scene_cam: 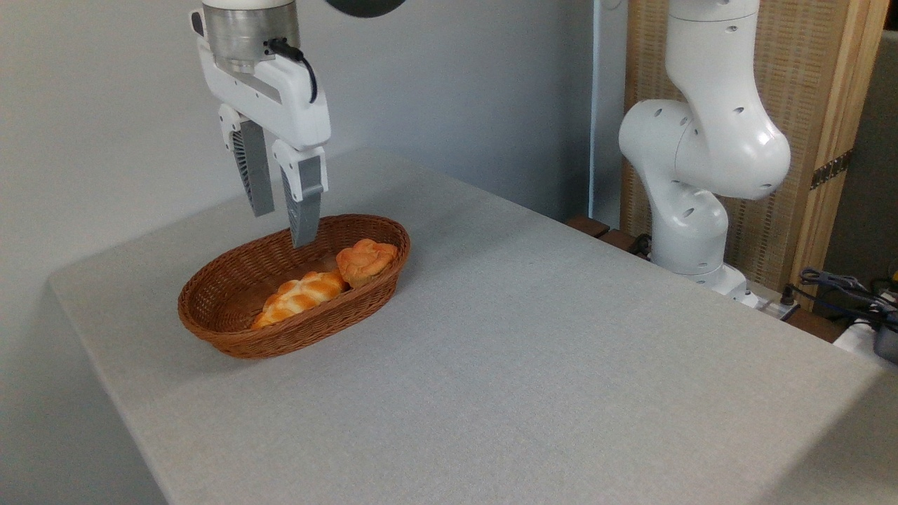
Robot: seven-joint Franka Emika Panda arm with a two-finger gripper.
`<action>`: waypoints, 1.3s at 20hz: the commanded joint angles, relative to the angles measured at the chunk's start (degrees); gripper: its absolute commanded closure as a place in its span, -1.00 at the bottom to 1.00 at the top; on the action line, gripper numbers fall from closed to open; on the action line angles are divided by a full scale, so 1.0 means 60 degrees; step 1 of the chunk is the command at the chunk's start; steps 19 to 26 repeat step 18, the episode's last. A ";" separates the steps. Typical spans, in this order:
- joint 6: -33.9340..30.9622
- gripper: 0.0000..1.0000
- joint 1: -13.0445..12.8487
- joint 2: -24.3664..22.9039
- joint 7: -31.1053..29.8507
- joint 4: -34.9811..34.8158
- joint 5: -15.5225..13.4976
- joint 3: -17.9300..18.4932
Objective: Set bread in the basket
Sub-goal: 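Lower the roll into the basket, open the gripper and raise it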
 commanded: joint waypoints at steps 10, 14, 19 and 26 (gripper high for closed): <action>-0.2438 -1.00 -0.0651 -0.0203 0.1269 0.1137 0.0067 0.2111; -0.2380 -1.00 -0.0651 -0.0248 0.1328 0.1107 0.0082 0.2198; -0.2380 -1.00 -0.0651 -0.0233 0.1299 0.1107 0.0082 0.2169; -0.2380 -1.00 -0.0651 -0.0233 0.1299 0.1107 0.0082 0.2169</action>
